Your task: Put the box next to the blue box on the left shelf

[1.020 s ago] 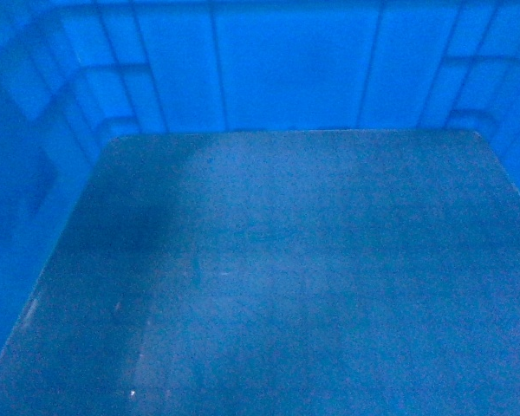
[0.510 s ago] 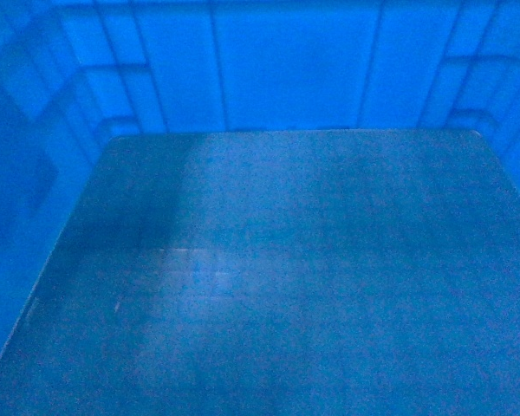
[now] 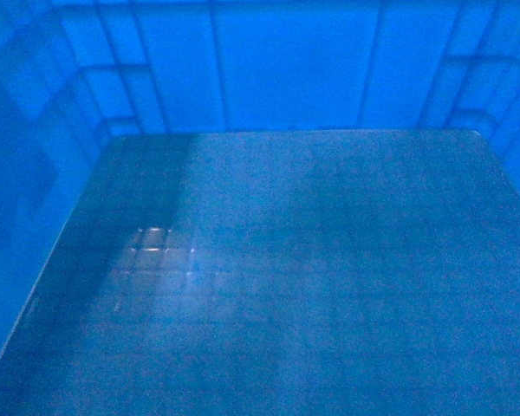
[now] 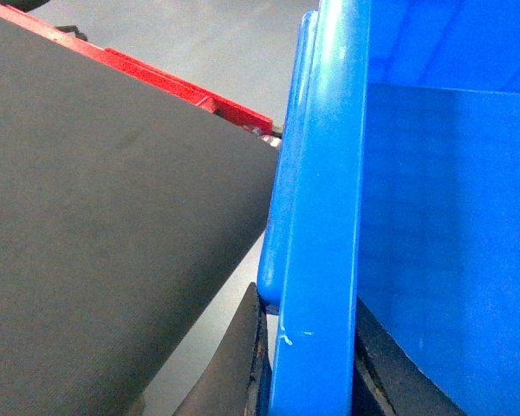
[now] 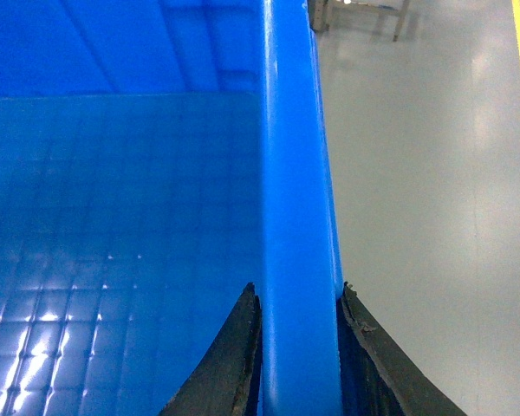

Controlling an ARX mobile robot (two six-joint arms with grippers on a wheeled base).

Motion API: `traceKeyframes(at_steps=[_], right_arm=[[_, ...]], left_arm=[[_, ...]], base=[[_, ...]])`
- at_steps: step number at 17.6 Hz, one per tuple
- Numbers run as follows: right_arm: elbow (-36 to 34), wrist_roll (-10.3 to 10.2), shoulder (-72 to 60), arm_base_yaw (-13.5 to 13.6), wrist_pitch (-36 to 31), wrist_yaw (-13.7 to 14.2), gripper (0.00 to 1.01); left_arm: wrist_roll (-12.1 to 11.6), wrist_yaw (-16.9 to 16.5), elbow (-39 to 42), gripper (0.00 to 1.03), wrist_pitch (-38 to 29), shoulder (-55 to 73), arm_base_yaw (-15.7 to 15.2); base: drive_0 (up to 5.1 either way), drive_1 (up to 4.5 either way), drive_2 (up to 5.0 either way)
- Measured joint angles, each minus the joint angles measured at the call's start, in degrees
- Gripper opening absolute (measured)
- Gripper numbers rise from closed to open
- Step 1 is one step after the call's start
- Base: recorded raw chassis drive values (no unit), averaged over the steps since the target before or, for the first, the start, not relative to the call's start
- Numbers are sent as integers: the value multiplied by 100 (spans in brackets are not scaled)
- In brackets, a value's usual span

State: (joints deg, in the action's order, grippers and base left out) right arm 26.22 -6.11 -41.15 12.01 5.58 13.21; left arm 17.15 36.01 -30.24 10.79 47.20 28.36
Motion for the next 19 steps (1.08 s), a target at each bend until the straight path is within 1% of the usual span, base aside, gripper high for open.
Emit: traceKeyframes(at_steps=[16,19], right_arm=[[0,2,0,-2,0,2,19],[0,2,0,-2,0,4,18]], left_arm=[[0,-2,0,14,0,0,0],[2,-9,0,14,-9,0,0]], base=[[-155,-155,-155],[-80,-80,-80]])
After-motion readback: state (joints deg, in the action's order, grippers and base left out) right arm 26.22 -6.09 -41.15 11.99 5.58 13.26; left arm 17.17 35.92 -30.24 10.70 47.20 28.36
